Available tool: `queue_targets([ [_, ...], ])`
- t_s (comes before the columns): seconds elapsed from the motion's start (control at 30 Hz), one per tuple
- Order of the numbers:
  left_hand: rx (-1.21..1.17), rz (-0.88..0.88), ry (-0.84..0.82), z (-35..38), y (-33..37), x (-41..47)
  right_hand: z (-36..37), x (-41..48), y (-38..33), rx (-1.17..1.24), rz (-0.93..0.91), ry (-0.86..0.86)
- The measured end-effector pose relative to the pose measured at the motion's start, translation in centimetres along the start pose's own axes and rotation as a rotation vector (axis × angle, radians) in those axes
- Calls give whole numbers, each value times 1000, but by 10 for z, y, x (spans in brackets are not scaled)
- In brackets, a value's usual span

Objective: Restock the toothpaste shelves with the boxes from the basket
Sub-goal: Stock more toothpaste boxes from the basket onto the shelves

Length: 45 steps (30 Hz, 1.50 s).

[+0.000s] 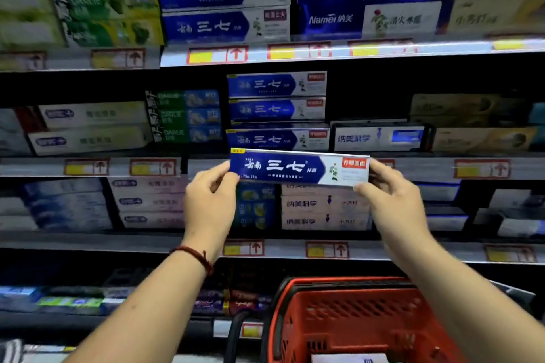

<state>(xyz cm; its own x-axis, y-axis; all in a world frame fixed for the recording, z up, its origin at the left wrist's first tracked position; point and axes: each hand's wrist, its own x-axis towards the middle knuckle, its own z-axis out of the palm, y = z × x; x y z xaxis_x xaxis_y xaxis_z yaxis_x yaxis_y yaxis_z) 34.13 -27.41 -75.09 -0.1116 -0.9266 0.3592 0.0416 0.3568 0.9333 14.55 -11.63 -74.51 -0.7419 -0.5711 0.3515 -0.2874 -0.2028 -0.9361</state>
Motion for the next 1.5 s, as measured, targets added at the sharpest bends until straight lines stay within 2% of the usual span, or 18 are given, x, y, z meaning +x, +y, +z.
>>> queue_targets([
  [0.17, 6, 28, -28, 8, 28, 45, 19, 52, -41, -159, -122, -41],
  [0.37, 22, -2, 1, 19, 36, 100, 39, 103, -63, -264, -77, -54],
  [0.6, 160, -83, -45, 27, 16, 130, 52, 127, -40, -395, 51, -29],
  [0.77, 216, -106, -110, 29, 7, 133, 58, 131, -36, -400, 38, 17],
  [1.27, 249, -113, -17, 28, 9, 124, 82, 118, -32, -371, -25, 62],
  [1.5, 236, -118, -82, 31, 8, 121, 88, 125, -26, -323, -1, 42],
])
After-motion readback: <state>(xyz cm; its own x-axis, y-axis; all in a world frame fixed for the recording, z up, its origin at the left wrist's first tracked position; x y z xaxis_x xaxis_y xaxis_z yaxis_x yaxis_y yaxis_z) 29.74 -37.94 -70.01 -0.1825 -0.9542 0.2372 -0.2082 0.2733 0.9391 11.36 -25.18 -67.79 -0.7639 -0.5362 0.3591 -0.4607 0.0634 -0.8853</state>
